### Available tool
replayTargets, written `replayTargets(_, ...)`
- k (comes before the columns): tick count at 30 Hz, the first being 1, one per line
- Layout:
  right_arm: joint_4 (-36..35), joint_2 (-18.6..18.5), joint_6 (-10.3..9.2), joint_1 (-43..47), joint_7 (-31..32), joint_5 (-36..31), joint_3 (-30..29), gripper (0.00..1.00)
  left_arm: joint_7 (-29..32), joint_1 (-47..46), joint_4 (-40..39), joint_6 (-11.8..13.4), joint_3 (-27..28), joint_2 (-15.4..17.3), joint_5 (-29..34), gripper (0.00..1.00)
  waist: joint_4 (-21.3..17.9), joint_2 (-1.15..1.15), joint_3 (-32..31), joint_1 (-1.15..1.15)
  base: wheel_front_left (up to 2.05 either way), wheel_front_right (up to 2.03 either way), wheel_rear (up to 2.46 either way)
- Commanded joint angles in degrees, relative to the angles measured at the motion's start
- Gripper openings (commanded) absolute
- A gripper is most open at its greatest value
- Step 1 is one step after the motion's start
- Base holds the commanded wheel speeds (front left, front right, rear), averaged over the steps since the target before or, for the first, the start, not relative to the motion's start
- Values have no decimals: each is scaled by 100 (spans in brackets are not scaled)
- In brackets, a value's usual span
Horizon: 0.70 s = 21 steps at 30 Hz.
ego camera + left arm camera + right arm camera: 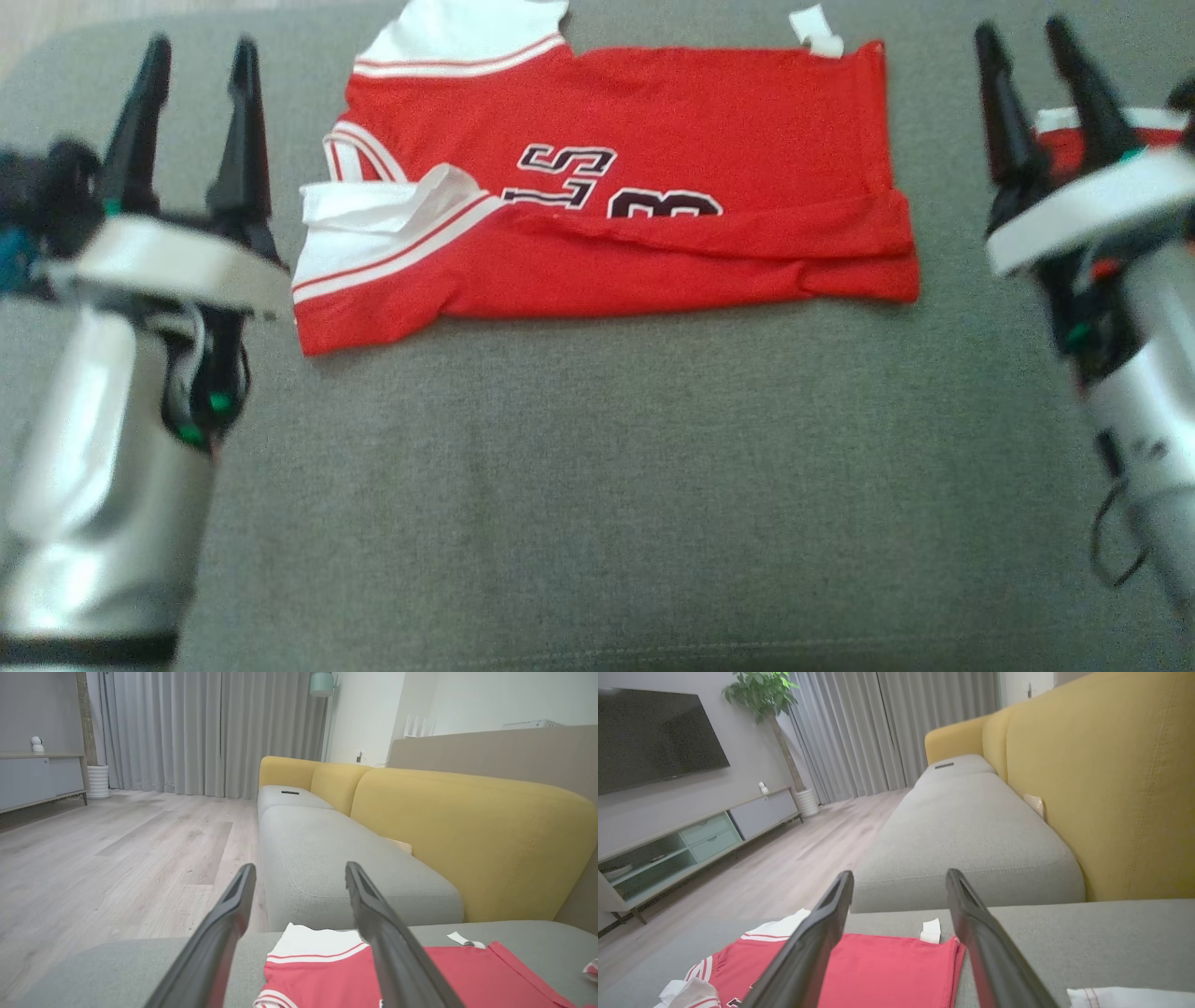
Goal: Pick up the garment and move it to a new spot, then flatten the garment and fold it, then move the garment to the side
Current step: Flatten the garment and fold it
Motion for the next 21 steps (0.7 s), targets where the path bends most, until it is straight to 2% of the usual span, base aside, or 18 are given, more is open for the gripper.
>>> replayTargets(1,-203,66,-5,119,-115,-107,-13,100,-28,-119,-263,-2,319,142,75,100,-50,0,-127,0,0,0,0)
replayTargets(7,-586,952,-5,1089,-532,-1074,-979,100,-29,1048,-1037,-159,1133,-597,558,100,-120,0,-428,0,0,0,0)
replayTargets(12,-984,1655,-5,1974,-572,-1982,-1521,100,-29,1738,-1147,-346,1490,-1078,909,100,-148,0,-571,0,0,0,0)
replayTargets(16,-1174,1872,-5,2430,-577,-2348,-1690,100,-29,2026,-1023,-447,1552,-1253,1177,100,-178,0,-591,0,0,0,0)
replayTargets(21,-1385,1929,-5,2506,-579,-2464,-1706,100,-29,1958,-749,-501,1684,-1327,1402,100,-233,0,-477,0,0,0,0)
